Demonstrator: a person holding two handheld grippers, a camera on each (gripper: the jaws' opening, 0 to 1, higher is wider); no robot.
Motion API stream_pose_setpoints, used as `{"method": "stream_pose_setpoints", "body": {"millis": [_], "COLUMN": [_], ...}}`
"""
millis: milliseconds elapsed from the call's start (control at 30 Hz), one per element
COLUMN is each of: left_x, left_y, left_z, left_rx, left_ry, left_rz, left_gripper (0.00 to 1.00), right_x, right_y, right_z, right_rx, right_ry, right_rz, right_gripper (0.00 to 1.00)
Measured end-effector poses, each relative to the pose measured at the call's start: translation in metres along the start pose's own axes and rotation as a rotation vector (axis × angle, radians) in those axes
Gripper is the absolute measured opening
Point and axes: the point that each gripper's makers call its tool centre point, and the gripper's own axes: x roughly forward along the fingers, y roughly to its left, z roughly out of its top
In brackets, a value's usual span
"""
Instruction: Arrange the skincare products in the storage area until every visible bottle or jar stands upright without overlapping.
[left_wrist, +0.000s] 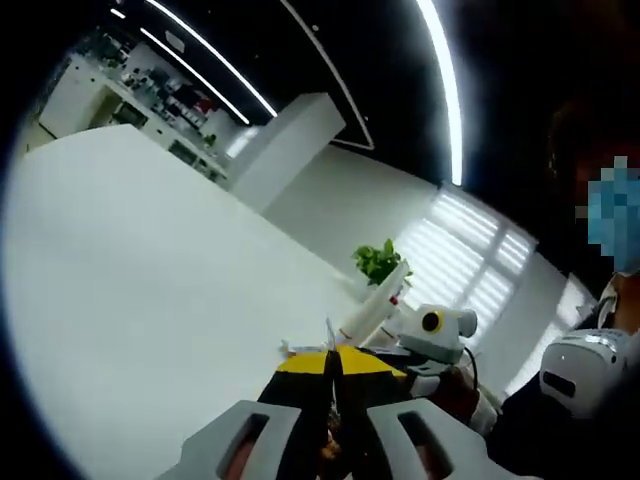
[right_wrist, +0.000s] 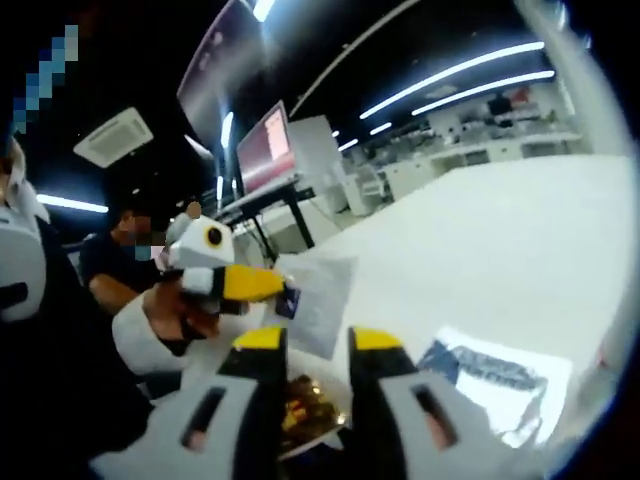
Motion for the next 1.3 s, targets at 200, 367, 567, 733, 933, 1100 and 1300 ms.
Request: {"method": "stream_pose_setpoints", "body": {"millis": [200,367,567,733,933,1100,1300], "left_x": [0.006,0.011,0.015,0.024,0.028,0.029,0.029], "left_y": [-0.001,0.001,0.019,0.026,0.040,0.042,0.048], "left_z": [-0.013,-0.017,-0.018,-0.022,-0.024,-0.021,-0.020], "left_rx": [-0.033,-0.013,0.080,0.165,0.237,0.247,0.258], "left_ry": [0.081,0.093,0.117,0.152,0.194,0.192,0.193], "left_rz": [-0.006,0.007,0.102,0.152,0.215,0.218,0.233], "left_gripper": [0.00,0.00,0.01,0.01,0.02,0.02,0.02], "right_x": [-0.006,-0.012,-0.014,-0.015,-0.012,-0.011,-0.007], "right_y": [-0.002,-0.009,-0.011,-0.020,-0.025,-0.030,-0.037], "right_z": [0.005,0.006,0.005,0.004,0.001,-0.002,-0.008], "right_rx": [-0.010,-0.008,-0.027,-0.045,-0.092,-0.092,-0.099], "right_ry": [-0.029,-0.043,-0.041,-0.029,0.008,0.014,0.040], "right_rz": [0.002,-0.029,-0.032,-0.073,-0.095,-0.107,-0.117], "right_gripper": [0.21,0.10,0.00,0.00,0.00,0.00,0.00]}}
